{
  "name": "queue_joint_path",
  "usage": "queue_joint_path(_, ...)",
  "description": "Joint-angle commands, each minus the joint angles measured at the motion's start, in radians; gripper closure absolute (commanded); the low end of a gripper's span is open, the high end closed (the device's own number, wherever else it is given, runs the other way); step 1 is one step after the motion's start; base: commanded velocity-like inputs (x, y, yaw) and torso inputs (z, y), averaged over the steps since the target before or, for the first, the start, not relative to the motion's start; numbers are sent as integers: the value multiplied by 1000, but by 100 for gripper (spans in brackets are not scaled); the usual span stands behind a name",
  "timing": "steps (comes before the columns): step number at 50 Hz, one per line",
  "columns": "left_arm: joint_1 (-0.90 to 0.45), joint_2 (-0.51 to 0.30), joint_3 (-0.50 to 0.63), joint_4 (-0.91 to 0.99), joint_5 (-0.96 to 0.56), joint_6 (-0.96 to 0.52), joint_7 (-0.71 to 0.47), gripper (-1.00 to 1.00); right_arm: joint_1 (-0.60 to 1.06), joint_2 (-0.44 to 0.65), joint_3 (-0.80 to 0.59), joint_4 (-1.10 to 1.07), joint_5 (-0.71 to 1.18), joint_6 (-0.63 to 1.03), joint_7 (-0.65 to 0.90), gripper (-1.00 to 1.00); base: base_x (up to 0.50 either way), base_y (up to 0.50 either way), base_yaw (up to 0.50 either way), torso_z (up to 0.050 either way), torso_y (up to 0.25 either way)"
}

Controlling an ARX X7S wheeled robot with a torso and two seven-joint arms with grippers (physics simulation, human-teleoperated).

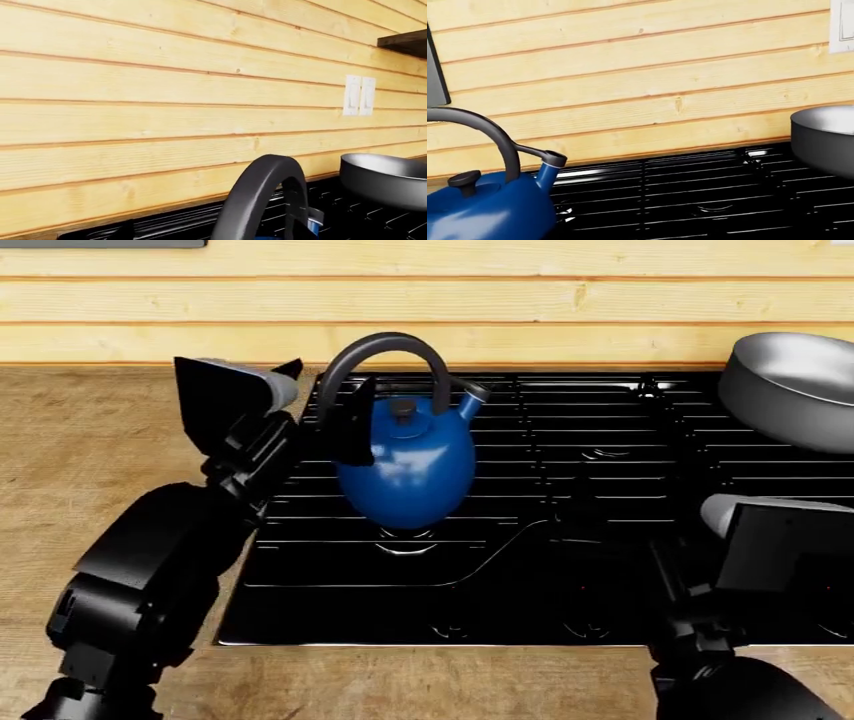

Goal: Pick the kettle from the counter and place it on a stove burner. Then turn the burner on.

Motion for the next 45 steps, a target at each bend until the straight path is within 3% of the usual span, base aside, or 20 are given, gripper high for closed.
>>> queue_joint_path(1, 94, -69, -33, 205, -67, -63, -58, -100, 10, 19, 15, -63, 46, 42, 40, -100, 0, 0, 0, 0, 0)
queue_joint_path(11, 238, -141, -109, 441, -134, -95, -167, -100, -1, 26, 24, -102, 76, 50, 57, -100, 0, 0, 0, 0, 0)
queue_joint_path(20, 539, -195, -212, 643, -141, 10, -213, -100, -11, 38, 29, -117, 92, 61, 69, -100, 0, 0, 0, 0, 0)
queue_joint_path(34, 785, -177, -308, 867, -25, 118, -357, -100, -15, 63, 6, -163, 177, 127, 91, -100, 0, 0, 0, 0, 0)
queue_joint_path(36, 814, -175, -317, 892, 25, 151, -360, -100, 2, 64, 19, -155, 275, 180, 146, -100, 0, 0, 0, 0, 0)
queue_joint_path(37, 830, -167, -334, 896, 18, 166, -367, -100, 47, 80, 43, -115, 425, 243, 266, -100, 0, 0, 0, 0, 0)
queue_joint_path(38, 833, -167, -336, 896, 19, 171, -365, -100, 62, 84, 48, -113, 531, 252, 291, -100, 0, 0, 0, 0, 0)
queue_joint_path(40, 836, -169, -341, 900, 17, 174, -366, -100, 90, 101, 20, -131, 522, 285, 302, -100, 0, 0, 0, 0, 0)
queue_joint_path(45, 834, -179, -347, 911, 6, 166, -371, -100, 166, 149, -21, -110, 763, 369, 487, -100, 0, 0, 0, 0, 0)
